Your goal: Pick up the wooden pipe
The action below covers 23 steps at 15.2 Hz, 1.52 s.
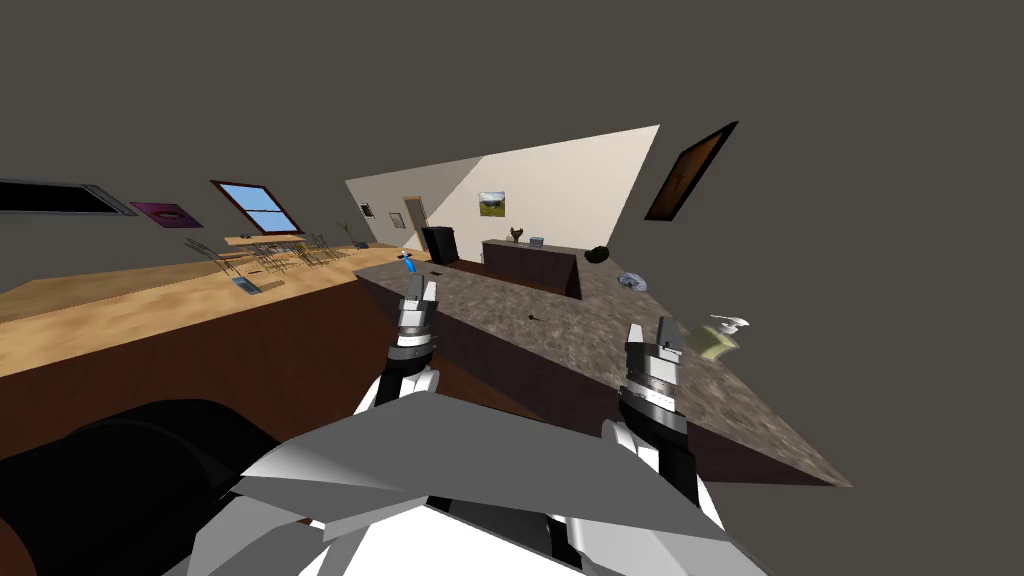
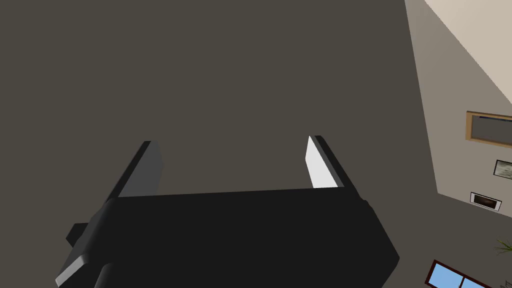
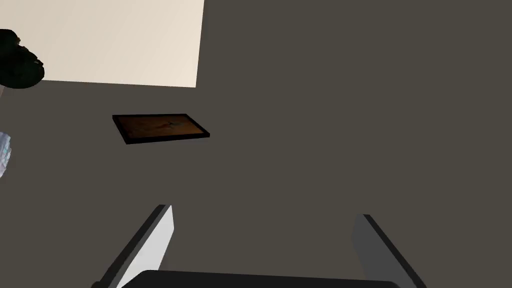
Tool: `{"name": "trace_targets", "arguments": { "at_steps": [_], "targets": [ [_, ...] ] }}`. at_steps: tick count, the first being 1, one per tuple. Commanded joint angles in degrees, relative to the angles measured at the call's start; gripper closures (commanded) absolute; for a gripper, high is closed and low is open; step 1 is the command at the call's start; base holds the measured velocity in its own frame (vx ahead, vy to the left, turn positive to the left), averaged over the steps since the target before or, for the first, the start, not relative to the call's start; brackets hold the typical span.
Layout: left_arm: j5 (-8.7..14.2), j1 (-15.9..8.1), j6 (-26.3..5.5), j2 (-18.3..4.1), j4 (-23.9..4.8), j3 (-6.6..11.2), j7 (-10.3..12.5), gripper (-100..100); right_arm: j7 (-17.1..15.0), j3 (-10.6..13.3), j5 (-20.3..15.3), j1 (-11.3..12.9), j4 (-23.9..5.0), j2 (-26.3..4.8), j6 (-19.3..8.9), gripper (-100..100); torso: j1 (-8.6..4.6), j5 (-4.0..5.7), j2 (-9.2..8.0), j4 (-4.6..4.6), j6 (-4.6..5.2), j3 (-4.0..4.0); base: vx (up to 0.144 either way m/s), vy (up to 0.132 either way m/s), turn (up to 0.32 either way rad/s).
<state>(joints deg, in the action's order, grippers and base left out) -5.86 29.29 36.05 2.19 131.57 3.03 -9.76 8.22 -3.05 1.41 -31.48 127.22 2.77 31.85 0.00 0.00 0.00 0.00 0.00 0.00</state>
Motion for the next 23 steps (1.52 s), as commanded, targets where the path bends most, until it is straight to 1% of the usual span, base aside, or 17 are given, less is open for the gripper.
{"name": "trace_targets", "arguments": {
  "at_steps": [1,2,7,8,9,10,11,12,13,15,16,17,18,19,21,22,23],
  "targets": [
    [0.0,0.0,0.0,0.0,0.0,0.0,0.0,0,0.1,0.0,-0.2,0.1,-0.4,-2.9,-0.2,-100,0.0,0.0,0.0,0.0,0.0,0.0,-0.002,0.016,0.024],
    [0.0,0.0,0.0,0.0,0.0,0.0,0.0,0,0.1,0.0,-0.2,0.1,-0.4,-3.4,-0.2,-100,0.02,0.0,0.0,0.0,-0.01,0.0,-0.002,0.027,0.03],
    [0.0,0.0,0.0,0.0,0.0,-0.01,0.0,0,0.7,-0.1,-0.8,0.6,-2.1,-9.7,-1.0,-100,0.21,-0.05,0.0,0.0,-0.01,0.0,-0.003,0.055,0.04],
    [0.0,0.0,0.0,0.0,0.0,-0.01,0.0,0,0.7,-0.1,-0.8,0.6,-2.1,-10.1,-1.0,-100,0.25,-0.05,-0.02,0.0,-0.02,-0.01,-0.007,0.068,0.043],
    [0.0,0.0,0.0,0.0,0.0,-0.01,0.0,0,1.0,-0.1,-1.1,0.8,-2.9,-11.9,-1.3,-100,0.26,-0.06,-0.02,0.0,-0.01,-0.01,0.001,0.069,0.063],
    [0.0,0.0,0.0,0.0,0.0,-0.01,0.0,0,1.0,-0.1,-1.1,0.8,-2.9,-12.2,-1.3,-100,0.27,-0.06,-0.01,0.0,-0.02,0.0,-0.005,0.07,0.048],
    [0.0,0.0,0.0,0.0,0.0,-0.01,0.0,0,1.3,0.0,-1.4,1.1,-3.8,-14.1,-1.7,-100,0.28,-0.06,-0.01,0.0,-0.01,-0.01,-0.005,0.093,0.063],
    [0.0,0.0,0.0,0.0,0.0,-0.01,0.0,0,1.3,0.0,-1.4,1.1,-3.8,-14.3,-1.7,-100,0.34,-0.07,-0.01,0.0,-0.02,-0.01,-0.003,0.097,0.056],
    [0.0,0.0,0.0,0.0,0.0,-0.01,0.0,0,1.7,0.0,-1.8,1.3,-4.8,-16.3,-2.2,-100,0.37,-0.08,-0.01,0.0,-0.01,-0.01,-0.002,0.11,0.08],
    [0.0,0.0,0.0,0.0,0.0,-0.01,0.0,0,2.1,0.0,-2.2,1.7,-5.9,-18.3,-2.7,-100,0.5,-0.1,0.03,-0.01,-0.03,0.02,0.014,0.129,0.113],
    [0.0,0.0,0.0,0.0,0.0,-0.01,0.0,0,2.6,0.0,-2.7,2.0,-7.0,-20.0,-3.3,-100,0.51,-0.11,0.05,-0.01,-0.02,0.03,0.01,0.132,0.085],
    [0.0,0.0,0.0,0.0,0.0,-0.01,0.0,0,2.6,0.0,-2.7,2.0,-7.0,-20.2,-3.3,-100,0.54,-0.12,0.05,-0.01,-0.02,0.03,0.004,0.136,0.069],
    [0.0,0.0,0.0,0.0,0.0,-0.01,0.0,0,3.1,0.1,-3.1,2.4,-8.3,-22.1,-3.9,-100,0.56,-0.12,0.03,-0.01,-0.02,0.02,-0.003,0.143,0.078],
    [0.0,0.0,0.0,0.0,0.0,-0.02,0.0,0,3.1,0.1,-3.1,2.4,-8.3,-22.1,-3.9,-100,0.59,-0.13,0.0,0.0,-0.02,0.0,0.004,0.128,0.073],
    [0.0,0.0,0.0,0.0,0.0,-0.02,0.0,0,4.3,0.2,-4.1,3.4,-10.9,-25.3,-5.3,-100,0.57,-0.12,0.03,-0.01,-0.03,0.02,0.01,0.155,0.137],
    [0.0,0.0,0.0,0.0,0.0,-0.02,0.0,0,4.3,0.2,-4.1,3.4,-10.9,-25.8,-5.3,-100,0.67,-0.14,0.05,-0.01,-0.05,0.03,0.003,0.162,0.118],
    [0.0,0.0,0.0,0.0,0.0,-0.02,0.0,0,5.1,0.3,-4.6,4.0,-12.4,-27.5,-6.1,-100,0.68,-0.15,0.03,-0.01,-0.02,0.02,0.022,0.155,0.087]
  ]
}}
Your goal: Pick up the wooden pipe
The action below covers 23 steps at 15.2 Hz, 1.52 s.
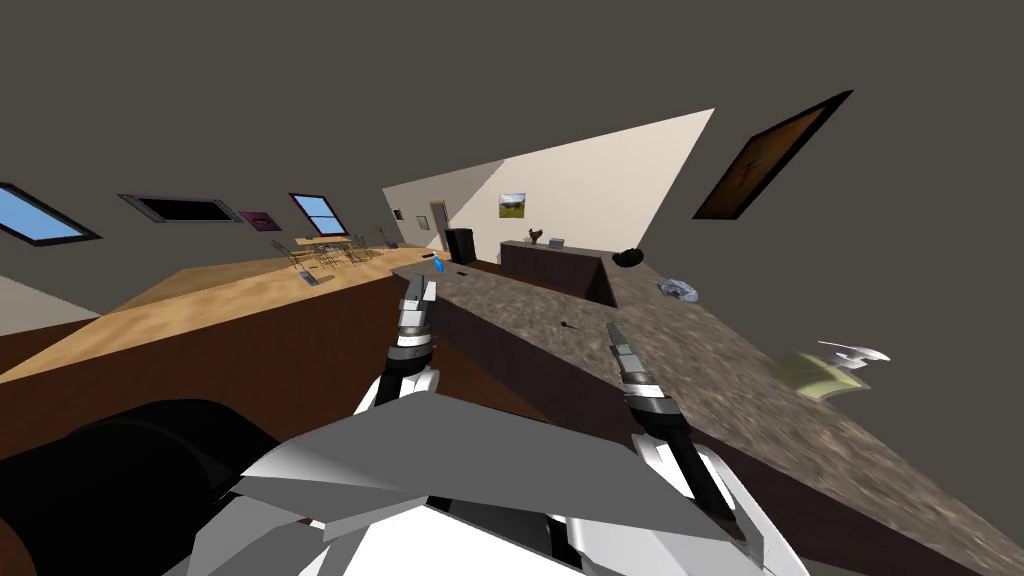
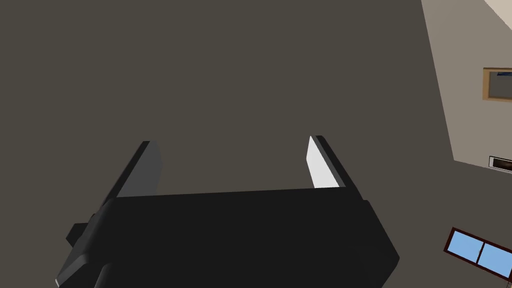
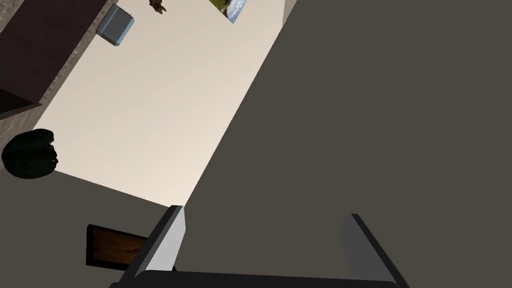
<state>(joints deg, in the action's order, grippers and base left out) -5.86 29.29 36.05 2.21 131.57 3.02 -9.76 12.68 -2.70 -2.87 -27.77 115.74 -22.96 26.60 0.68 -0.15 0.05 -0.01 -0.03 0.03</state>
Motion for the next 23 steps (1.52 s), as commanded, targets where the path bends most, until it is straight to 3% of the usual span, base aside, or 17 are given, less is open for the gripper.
{"name": "trace_targets", "arguments": {
  "at_steps": [1,6,7,13,23],
  "targets": [
    [0.0,0.0,0.0,0.0,0.0,0.0,0.0,0,0.6,-0.1,-0.3,0.3,-0.9,-1.8,-0.9,-100,0.0,0.0,0.0,0.0,0.0,0.0,0.023,0.133,0.068],
    [0.0,0.0,0.0,0.0,0.0,0.0,0.0,0,4.1,0.6,-2.3,3.0,-7.2,-7.9,-4.6,-100,-0.08,0.01,0.02,-0.01,0.01,0.01,0.023,0.144,0.129],
    [0.0,0.0,0.0,0.0,0.0,0.0,0.0,0,4.1,0.6,-2.3,3.0,-7.2,-8.1,-4.6,-100,-0.01,0.01,0.03,-0.01,-0.02,0.02,0.018,0.161,0.114],
    [0.0,0.0,0.0,0.0,0.0,0.0,0.0,0,9.9,2.2,-4.6,7.5,-15.2,-15.3,-10.2,-100,-0.05,0.0,0.11,-0.02,0.0,0.07,0.045,0.154,0.123],
    [0.0,0.0,0.0,0.0,0.0,0.01,0.0,0,16.6,4.7,-6.2,12.3,-23.5,-21.9,-16.2,-100,-0.45,0.09,0.02,-0.01,0.02,0.02,0.039,0.064,0.074]
  ]
}}
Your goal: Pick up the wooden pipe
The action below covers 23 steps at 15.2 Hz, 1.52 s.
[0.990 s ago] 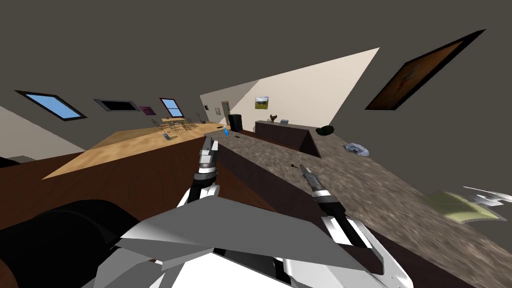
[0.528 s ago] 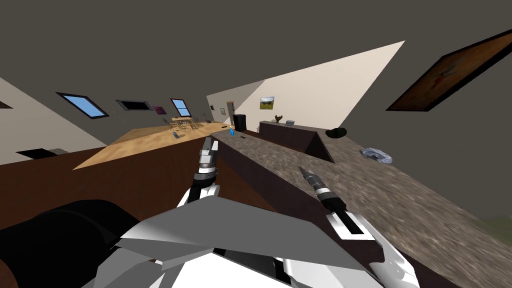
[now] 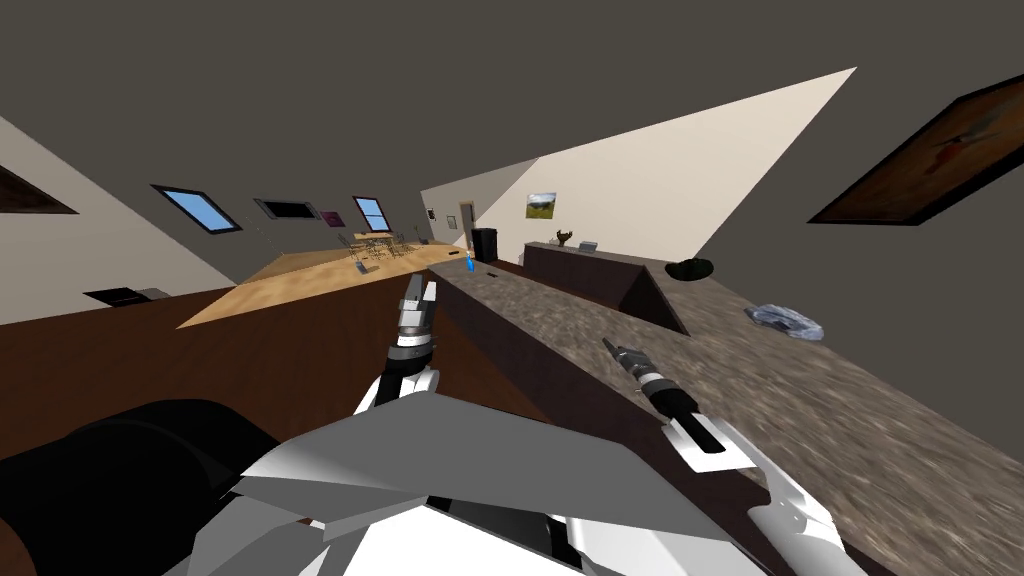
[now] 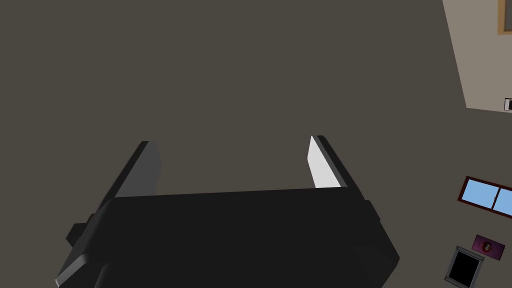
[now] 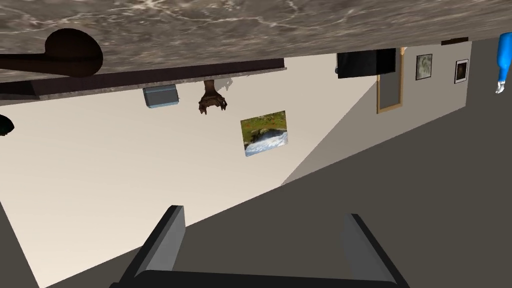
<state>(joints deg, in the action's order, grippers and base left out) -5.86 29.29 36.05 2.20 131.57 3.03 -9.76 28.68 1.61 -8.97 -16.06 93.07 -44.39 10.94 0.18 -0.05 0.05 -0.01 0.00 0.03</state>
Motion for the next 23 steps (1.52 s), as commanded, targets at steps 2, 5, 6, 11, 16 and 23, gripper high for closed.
{"name": "trace_targets", "arguments": {
  "at_steps": [2,5,6,11,16,23],
  "targets": [
    [0.0,0.0,0.0,0.0,0.0,0.0,0.0,0,3.4,1.5,-0.6,2.5,-3.7,-2.7,-2.9,-100,-0.03,0.01,-0.01,0.0,0.0,-0.01,0.037,0.029,0.068],
    [0.0,0.0,0.0,0.0,0.0,0.0,0.0,0,6.0,2.7,-1.0,4.2,-6.4,-4.7,-5.2,-100,-0.07,0.01,0.02,0.0,0.0,0.01,0.041,0.02,0.053],
    [0.0,0.0,0.0,0.0,0.0,0.0,0.0,0,6.0,2.7,-1.0,4.2,-6.4,-4.7,-5.2,-100,-0.1,0.02,0.03,0.0,0.0,0.02,0.041,0.003,0.037],
    [0.0,0.0,0.0,0.0,0.0,0.01,0.0,0,10.6,5.3,-1.5,6.8,-10.9,-8.0,-9.1,-100,-0.22,0.05,0.0,0.0,0.02,0.0,0.038,-0.01,0.037],
    [0.0,0.0,0.0,0.0,0.0,0.01,0.0,0,14.6,8.6,-2.0,7.8,-15.0,-9.9,-12.5,-100,-0.3,0.08,-0.03,0.0,0.03,-0.02,0.031,-0.025,0.028],
    [0.0,0.0,0.0,0.0,0.0,0.01,0.0,0,15.7,9.0,-2.9,7.1,-16.6,-8.4,-12.7,100,-0.2,0.05,-0.03,0.0,0.02,-0.01,0.03,-0.014,0.016]
  ]
}}
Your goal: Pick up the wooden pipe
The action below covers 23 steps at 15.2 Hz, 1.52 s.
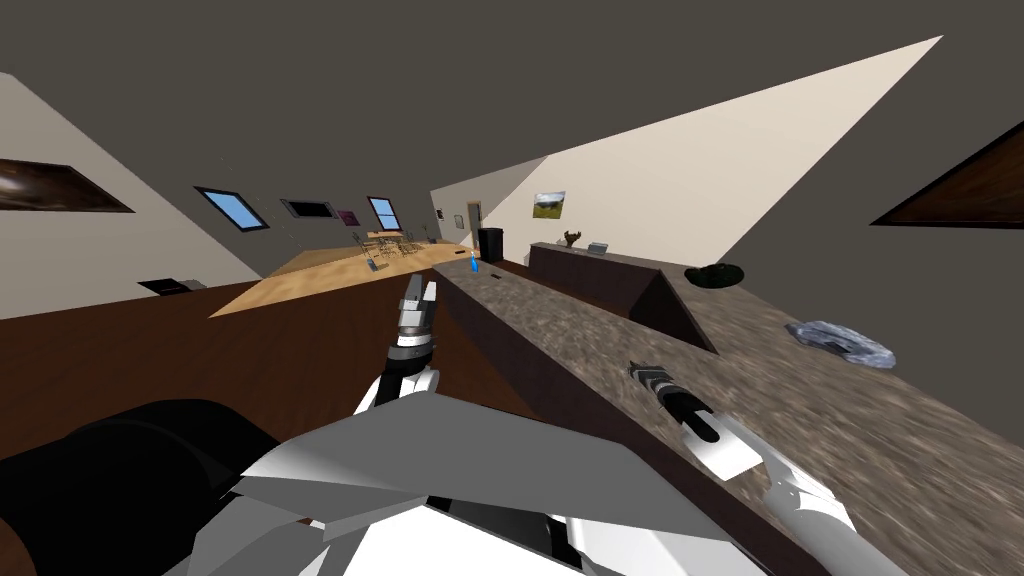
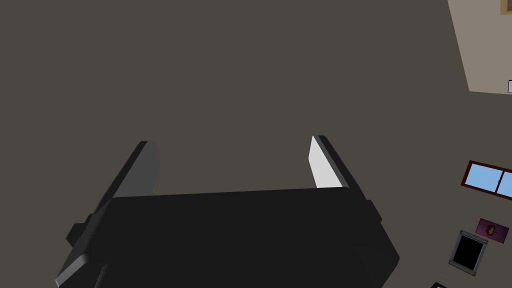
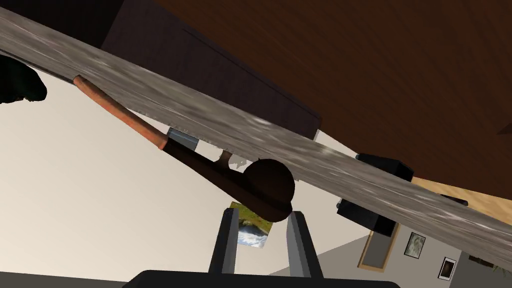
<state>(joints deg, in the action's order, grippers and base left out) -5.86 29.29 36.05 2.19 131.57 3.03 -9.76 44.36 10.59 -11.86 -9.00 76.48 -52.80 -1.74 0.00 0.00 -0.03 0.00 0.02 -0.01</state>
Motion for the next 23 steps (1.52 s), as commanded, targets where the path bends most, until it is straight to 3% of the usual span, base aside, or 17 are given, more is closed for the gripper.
{"name": "trace_targets", "arguments": {
  "at_steps": [1,4,5,12,13,20,22,23],
  "targets": [
    [0.0,0.0,0.0,0.0,0.0,0.0,0.0,0,0.0,0.0,0.0,0.0,0.0,0.0,0.0,100,0.0,0.0,0.0,0.0,0.0,0.0,0.006,0.001,0.018],
    [0.0,0.0,0.0,0.0,0.0,0.0,0.0,0,0.0,0.0,0.0,0.1,0.1,0.0,0.1,100,-0.11,0.05,-0.04,-0.03,0.07,0.0,0.0,0.0,0.0],
    [0.0,0.0,0.0,0.0,0.0,0.0,0.0,0,0.5,-1.4,-0.5,0.3,1.7,-0.2,1.2,-100,-0.12,0.05,-0.04,-0.03,0.07,0.0,-0.087,-0.002,-0.013],
    [0.0,0.0,0.0,0.0,0.0,-0.01,0.0,0,2.0,-3.2,-2.8,-1.2,5.8,-0.3,4.4,-100,-0.11,0.05,-1.14,0.21,0.11,-0.63,-0.239,0.0,-0.015],
    [0.0,0.0,0.0,0.0,0.0,-0.01,0.0,0,0.8,-1.2,-2.0,-1.4,4.1,-1.5,3.4,-100,-0.11,0.04,-1.15,0.21,0.11,-0.64,-0.069,-0.026,0.036],
    [0.0,0.0,0.0,0.0,0.0,0.01,0.0,0,-0.6,0.5,1.3,-1.1,1.6,-2.8,-0.5,-100,-0.21,0.07,0.91,-0.24,0.05,0.54,0.196,-0.023,-0.001],
    [0.0,0.0,0.0,0.0,0.0,0.0,0.0,0,-0.3,-0.1,0.6,-1.3,2.1,-2.5,0.4,-100,-0.14,0.06,0.87,-0.25,0.04,0.54,0.114,0.005,-0.001],
    [0.0,0.0,0.0,0.0,0.0,0.0,0.0,0,-0.3,-0.1,0.6,-1.3,2.2,-2.5,0.4,100,-0.14,0.06,0.58,-0.19,0.04,0.38,0.029,0.001,0.003]
  ]
}}
